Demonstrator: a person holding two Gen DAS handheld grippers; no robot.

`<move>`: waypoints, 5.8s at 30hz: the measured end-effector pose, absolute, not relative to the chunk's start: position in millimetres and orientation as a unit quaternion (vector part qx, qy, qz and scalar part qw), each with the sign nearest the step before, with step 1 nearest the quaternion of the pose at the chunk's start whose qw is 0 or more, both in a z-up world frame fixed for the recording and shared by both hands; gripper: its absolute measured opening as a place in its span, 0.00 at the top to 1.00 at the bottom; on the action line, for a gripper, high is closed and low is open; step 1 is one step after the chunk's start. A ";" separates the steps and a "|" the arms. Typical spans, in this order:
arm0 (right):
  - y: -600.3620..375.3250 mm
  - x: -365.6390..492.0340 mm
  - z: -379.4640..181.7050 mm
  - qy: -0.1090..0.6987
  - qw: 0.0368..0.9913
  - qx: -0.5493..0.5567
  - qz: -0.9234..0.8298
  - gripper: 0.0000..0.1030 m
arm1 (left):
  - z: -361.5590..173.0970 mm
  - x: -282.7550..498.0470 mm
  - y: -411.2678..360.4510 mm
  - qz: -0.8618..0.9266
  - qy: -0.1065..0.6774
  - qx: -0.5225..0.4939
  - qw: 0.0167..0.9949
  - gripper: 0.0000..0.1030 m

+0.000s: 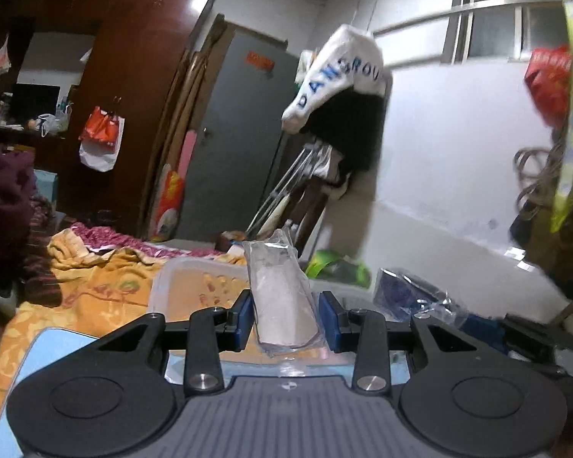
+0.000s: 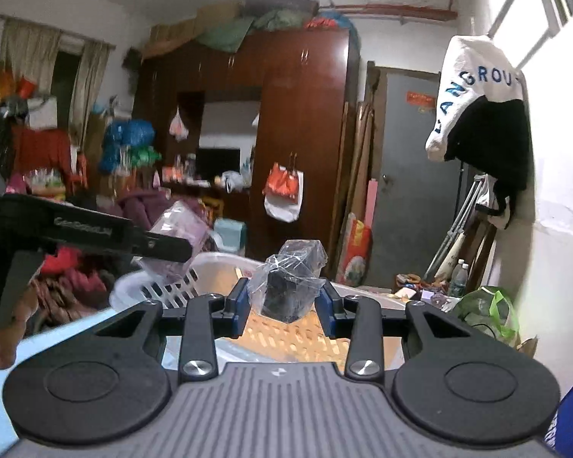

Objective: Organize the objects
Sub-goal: 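Carry both items over the white basket and open both grippers, then grasp the bagged white roll with the left gripper while the right grasps a tall box, then lower both held items into the white basket and open both grippers, then grasp the clear bag with grey box in the right gripper while the left grasps the red bag, then carry both items over the white basket and open both grippers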

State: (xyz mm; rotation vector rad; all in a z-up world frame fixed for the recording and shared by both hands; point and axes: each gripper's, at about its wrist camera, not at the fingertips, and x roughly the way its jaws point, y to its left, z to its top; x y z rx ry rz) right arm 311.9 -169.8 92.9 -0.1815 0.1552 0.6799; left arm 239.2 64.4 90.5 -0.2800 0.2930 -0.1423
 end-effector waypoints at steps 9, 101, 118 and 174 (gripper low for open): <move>-236.6 225.1 72.6 0.045 0.941 -0.042 0.332 0.00 | 67.2 181.3 66.4 -0.059 0.135 -0.100 0.984 0.13; -233.4 263.3 78.7 0.100 0.936 0.028 0.337 0.00 | 73.0 189.1 58.9 -0.050 0.147 -0.085 0.984 0.10; -207.8 183.8 -15.4 0.132 0.915 -0.033 0.381 0.23 | -26.6 70.7 39.5 -0.074 0.129 -0.039 0.988 0.10; -284.5 168.0 -14.8 0.069 0.935 0.006 0.348 0.50 | -31.1 51.2 36.3 -0.073 0.077 -0.039 0.994 0.53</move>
